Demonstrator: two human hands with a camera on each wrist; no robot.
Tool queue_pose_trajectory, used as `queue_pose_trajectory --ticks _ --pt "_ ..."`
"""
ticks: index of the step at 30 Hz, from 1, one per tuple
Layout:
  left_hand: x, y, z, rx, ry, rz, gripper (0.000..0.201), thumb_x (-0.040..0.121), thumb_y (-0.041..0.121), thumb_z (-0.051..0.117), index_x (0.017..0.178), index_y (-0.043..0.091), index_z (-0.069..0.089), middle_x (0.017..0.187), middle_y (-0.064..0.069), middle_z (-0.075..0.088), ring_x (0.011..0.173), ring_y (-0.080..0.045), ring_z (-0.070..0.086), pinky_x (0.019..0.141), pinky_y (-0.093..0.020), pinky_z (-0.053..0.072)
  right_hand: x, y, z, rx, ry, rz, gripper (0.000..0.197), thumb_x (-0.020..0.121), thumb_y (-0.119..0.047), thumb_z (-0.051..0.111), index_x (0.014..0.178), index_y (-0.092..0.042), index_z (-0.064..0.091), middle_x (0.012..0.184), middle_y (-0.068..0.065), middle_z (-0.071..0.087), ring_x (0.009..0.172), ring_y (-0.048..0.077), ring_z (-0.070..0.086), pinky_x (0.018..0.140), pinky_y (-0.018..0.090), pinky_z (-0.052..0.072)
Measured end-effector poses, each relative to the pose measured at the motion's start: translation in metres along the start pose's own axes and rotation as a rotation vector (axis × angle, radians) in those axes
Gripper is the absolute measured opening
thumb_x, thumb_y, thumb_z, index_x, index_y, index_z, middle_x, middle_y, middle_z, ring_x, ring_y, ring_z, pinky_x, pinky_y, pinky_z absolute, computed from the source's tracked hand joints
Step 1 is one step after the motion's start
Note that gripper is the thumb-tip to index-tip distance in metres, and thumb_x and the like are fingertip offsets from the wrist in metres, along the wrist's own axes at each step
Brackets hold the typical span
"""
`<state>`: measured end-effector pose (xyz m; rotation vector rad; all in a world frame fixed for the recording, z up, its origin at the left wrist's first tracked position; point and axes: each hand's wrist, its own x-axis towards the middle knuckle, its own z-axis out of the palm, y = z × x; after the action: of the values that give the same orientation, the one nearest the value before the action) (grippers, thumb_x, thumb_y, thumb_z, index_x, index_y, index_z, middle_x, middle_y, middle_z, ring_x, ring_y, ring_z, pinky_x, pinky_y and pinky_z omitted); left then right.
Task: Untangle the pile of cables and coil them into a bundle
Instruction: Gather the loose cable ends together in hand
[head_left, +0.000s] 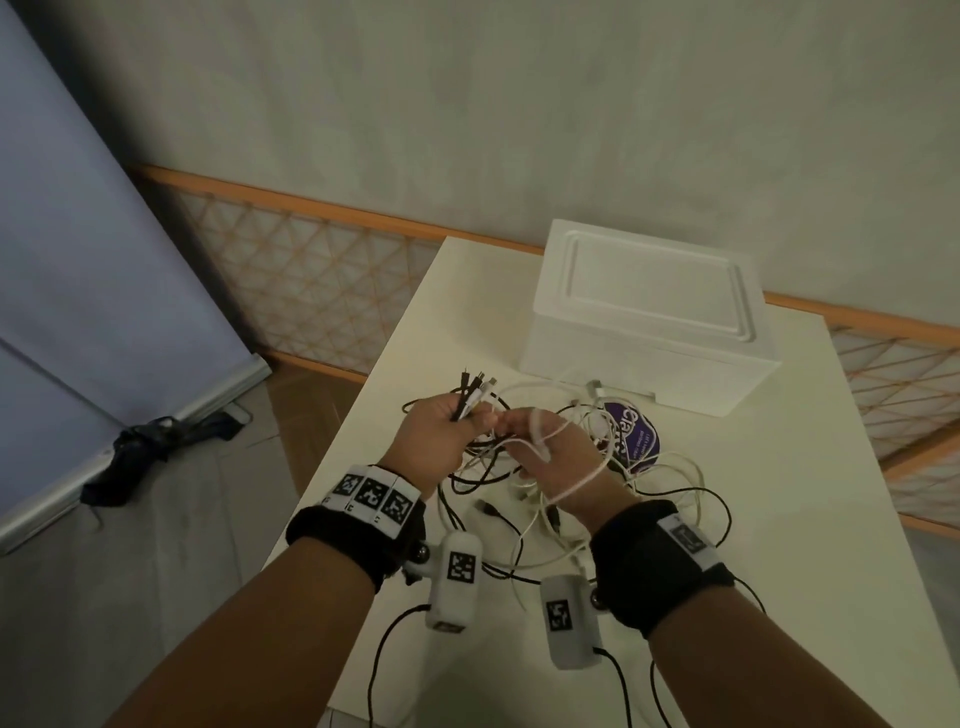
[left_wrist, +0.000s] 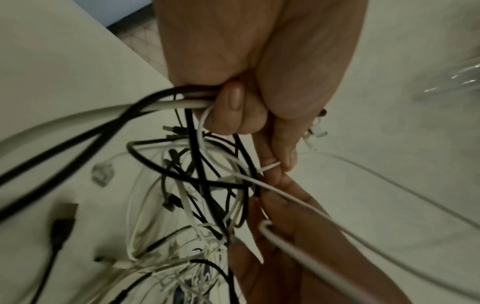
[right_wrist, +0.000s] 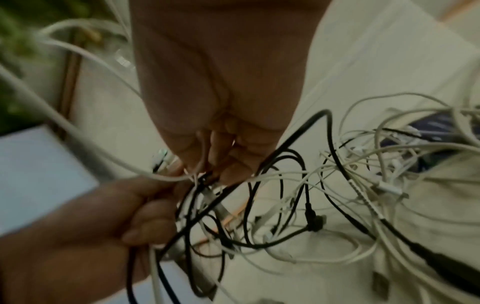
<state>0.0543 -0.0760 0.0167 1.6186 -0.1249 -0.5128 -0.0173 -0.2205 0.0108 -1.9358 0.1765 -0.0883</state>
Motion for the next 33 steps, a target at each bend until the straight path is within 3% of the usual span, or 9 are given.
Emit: queue_pose_trajectory --ticks 2,5,10,12,15,20,25,31,33 --pt "-0.003 -0.002 0.0 -0.015 0.007 0.003 0.014 0.089 0.006 0.063 0.076 0.011 0.066 0.043 0.012 0.052 0.032 0.001 0.037 0.036 -0.011 0.03 0.001 0.007 0.007 -0.203 0.01 -0.06 0.022 0.083 -0.033 0.063 0.095 -0.016 0.068 0.083 -0.008 0.068 0.078 0.013 0.066 0.072 0.036 0.055" --pt "-0.008 -0.006 0.003 -0.04 0.044 0.008 0.016 0.09 0.004 0.061 0.075 0.006 0.066 0.045 0.009 0.058 0.036 0.0 0.045 0.04 -0.01 0.035 0.003 0.007 0.011 -0.352 0.07 0.011 0.009 0.083 -0.027 0.068 0.092 -0.026 0.07 0.071 -0.018 0.059 0.073 0.007 0.059 0.072 0.03 0.051" --pt "-0.001 0.007 0.001 -0.263 0.208 -0.024 0.018 0.092 0.013 0.061 0.076 0.015 0.069 0.089 -0.007 0.075 0.037 -0.01 0.036 0.04 -0.017 0.032 -0.005 0.022 0.006 -0.719 -0.266 0.074 0.033 0.082 -0.031 0.066 0.114 -0.021 0.062 0.102 0.001 0.067 0.094 0.018 0.063 0.083 0.035 0.052" --pt "0.003 0.016 -0.002 -0.241 0.134 0.007 0.017 0.092 0.013 0.061 0.077 0.014 0.069 0.096 -0.01 0.074 0.032 -0.002 0.035 0.035 -0.016 0.028 -0.003 0.019 0.002 -0.602 -0.231 0.068 0.046 0.081 -0.034 0.07 0.124 -0.022 0.058 0.109 0.0 0.067 0.098 0.011 0.063 0.088 0.03 0.051" --pt "0.002 0.015 -0.002 -0.193 0.035 -0.027 0.013 0.091 0.015 0.063 0.081 0.014 0.071 0.088 -0.014 0.069 0.034 -0.005 0.029 0.037 -0.018 0.022 0.008 -0.012 -0.006 -0.294 -0.072 -0.108 0.031 0.083 -0.026 0.071 0.113 -0.017 0.066 0.092 0.001 0.07 0.084 0.004 0.064 0.072 0.013 0.046" --pt "-0.006 0.025 0.012 -0.399 -0.028 0.012 0.014 0.093 0.007 0.057 0.082 0.01 0.066 0.078 -0.006 0.071 0.032 -0.003 0.031 0.034 -0.015 0.023 0.013 -0.02 -0.004 -0.448 -0.105 -0.036 0.025 0.091 -0.033 0.058 0.082 -0.012 0.066 0.071 0.004 0.064 0.064 0.012 0.056 0.065 0.032 0.046" --pt "-0.002 0.028 0.013 -0.385 -0.045 0.031 0.01 0.091 0.013 0.06 0.086 0.008 0.067 0.072 -0.007 0.063 0.035 -0.006 0.031 0.034 -0.016 0.024 0.007 -0.032 -0.004 -0.167 0.05 -0.056 0.03 0.088 -0.026 0.065 0.118 -0.027 0.061 0.084 -0.013 0.064 0.071 -0.007 0.057 0.064 0.003 0.04" --pt "0.001 0.01 0.013 -0.31 -0.043 -0.026 0.01 0.088 0.02 0.067 0.083 0.014 0.074 0.087 -0.017 0.053 0.04 -0.01 0.023 0.037 -0.018 0.022 0.002 -0.021 -0.024 -0.387 0.115 -0.12 0.048 0.091 -0.038 0.056 0.138 -0.03 0.045 0.12 -0.01 0.06 0.099 0.007 0.059 0.089 0.026 0.048" --pt "-0.001 0.003 0.016 -0.271 -0.054 -0.066 0.013 0.086 0.021 0.068 0.089 0.009 0.073 0.08 -0.015 0.058 0.041 -0.012 0.025 0.038 -0.018 0.021 -0.003 -0.017 -0.031 -0.39 0.074 -0.156 0.033 0.094 -0.028 0.055 0.127 -0.026 0.057 0.116 -0.007 0.063 0.101 0.008 0.059 0.09 0.03 0.049"
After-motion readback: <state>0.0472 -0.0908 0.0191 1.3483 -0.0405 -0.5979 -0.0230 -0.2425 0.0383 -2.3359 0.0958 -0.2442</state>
